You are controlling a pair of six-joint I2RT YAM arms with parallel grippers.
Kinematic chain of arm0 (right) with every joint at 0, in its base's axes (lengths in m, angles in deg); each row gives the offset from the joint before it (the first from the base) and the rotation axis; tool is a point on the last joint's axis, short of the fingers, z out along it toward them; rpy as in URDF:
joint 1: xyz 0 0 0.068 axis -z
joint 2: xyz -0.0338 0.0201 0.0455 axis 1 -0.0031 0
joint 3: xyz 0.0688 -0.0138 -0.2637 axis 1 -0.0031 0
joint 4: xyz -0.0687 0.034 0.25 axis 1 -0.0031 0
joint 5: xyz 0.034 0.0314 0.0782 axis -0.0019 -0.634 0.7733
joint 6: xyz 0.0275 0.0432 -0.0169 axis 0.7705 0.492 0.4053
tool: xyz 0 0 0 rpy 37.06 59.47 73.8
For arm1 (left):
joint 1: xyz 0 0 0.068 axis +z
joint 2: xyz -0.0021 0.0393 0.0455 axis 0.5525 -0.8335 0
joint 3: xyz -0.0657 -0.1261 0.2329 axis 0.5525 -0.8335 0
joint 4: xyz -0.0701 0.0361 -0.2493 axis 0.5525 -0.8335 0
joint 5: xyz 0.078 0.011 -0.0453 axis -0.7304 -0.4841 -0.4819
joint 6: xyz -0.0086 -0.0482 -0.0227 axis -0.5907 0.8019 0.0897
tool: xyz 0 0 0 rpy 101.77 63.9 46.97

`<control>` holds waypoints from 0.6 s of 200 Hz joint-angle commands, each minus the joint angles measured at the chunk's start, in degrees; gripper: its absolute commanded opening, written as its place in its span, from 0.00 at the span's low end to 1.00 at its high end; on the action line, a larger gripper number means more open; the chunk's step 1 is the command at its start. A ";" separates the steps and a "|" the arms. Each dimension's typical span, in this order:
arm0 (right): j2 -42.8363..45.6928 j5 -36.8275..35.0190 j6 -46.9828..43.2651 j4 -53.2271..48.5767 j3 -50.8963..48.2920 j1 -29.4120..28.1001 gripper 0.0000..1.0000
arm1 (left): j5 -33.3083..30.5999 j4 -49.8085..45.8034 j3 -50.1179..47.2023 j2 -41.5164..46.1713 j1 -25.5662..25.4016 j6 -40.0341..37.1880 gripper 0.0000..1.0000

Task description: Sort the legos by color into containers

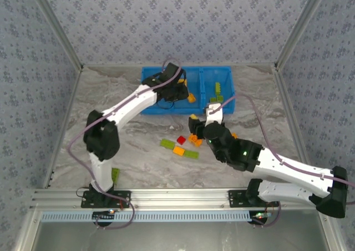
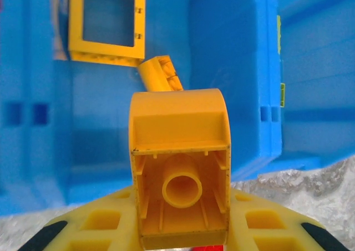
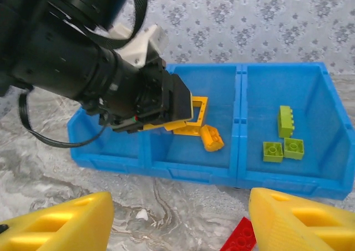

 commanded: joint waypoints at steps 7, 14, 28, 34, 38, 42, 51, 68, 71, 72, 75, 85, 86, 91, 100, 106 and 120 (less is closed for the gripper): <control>0.26 -0.87 3.62 -4.79 1.99 0.78 0.67 | 1.51 -7.69 8.95 -7.81 -0.24 -2.99 0.28; 0.24 -0.52 3.93 -4.97 2.01 0.85 0.67 | 1.47 -8.30 10.55 -9.54 -0.21 -3.27 0.29; 0.18 0.11 4.59 -5.95 1.95 1.03 0.68 | 1.16 -9.45 13.07 -12.44 -0.24 -3.68 0.34; 0.26 0.40 4.76 -6.32 1.99 1.04 0.68 | 1.25 -9.78 13.87 -13.32 -0.28 -3.88 0.37; 0.26 0.69 4.78 -6.44 1.91 1.12 0.67 | 1.23 -10.14 14.37 -13.87 -0.27 -3.89 0.39; 0.19 1.03 4.75 -6.61 1.83 1.13 0.67 | 1.20 -10.41 14.81 -14.26 -0.24 -3.91 0.41; 0.21 1.83 4.69 -7.00 1.66 1.28 0.67 | 1.04 -11.11 15.57 -14.81 -0.21 -3.98 0.45; 0.34 4.34 4.07 -7.74 1.31 1.85 0.67 | 0.58 -11.80 15.71 -14.26 -0.31 -3.89 0.52; 0.33 4.82 3.94 -7.84 1.21 1.92 0.68 | 0.36 -11.89 15.66 -14.02 -0.41 -3.96 0.54; 0.29 4.90 3.91 -7.90 1.21 1.96 0.68 | 0.28 -11.92 15.63 -13.94 -0.39 -3.97 0.54; 0.33 5.24 3.77 -8.08 1.20 2.00 0.67 | 0.16 -12.05 15.57 -13.64 -0.41 -4.02 0.55; 0.31 6.81 3.26 -8.22 0.81 2.18 0.67 | -0.48 -12.38 15.31 -12.51 -0.48 -4.23 0.58; 0.38 6.99 3.18 -8.18 0.83 2.27 0.68 | -0.54 -12.43 15.33 -12.39 -0.47 -4.24 0.58; 0.44 7.87 2.80 -8.15 0.56 2.36 0.67 | -0.91 -12.65 15.11 -11.64 -0.53 -4.22 0.58; 0.63 9.75 1.67 -7.65 0.06 2.58 0.68 | -1.42 -12.65 14.33 -9.78 -0.59 -4.16 0.58; 0.90 11.38 0.60 -6.96 -0.41 2.71 0.67 | -1.86 -12.49 13.48 -8.13 -0.68 -4.08 0.58; 1.06 17.69 -2.51 -4.08 -2.03 3.35 0.67 | -3.08 -12.21 10.42 -2.73 -0.80 -3.35 0.57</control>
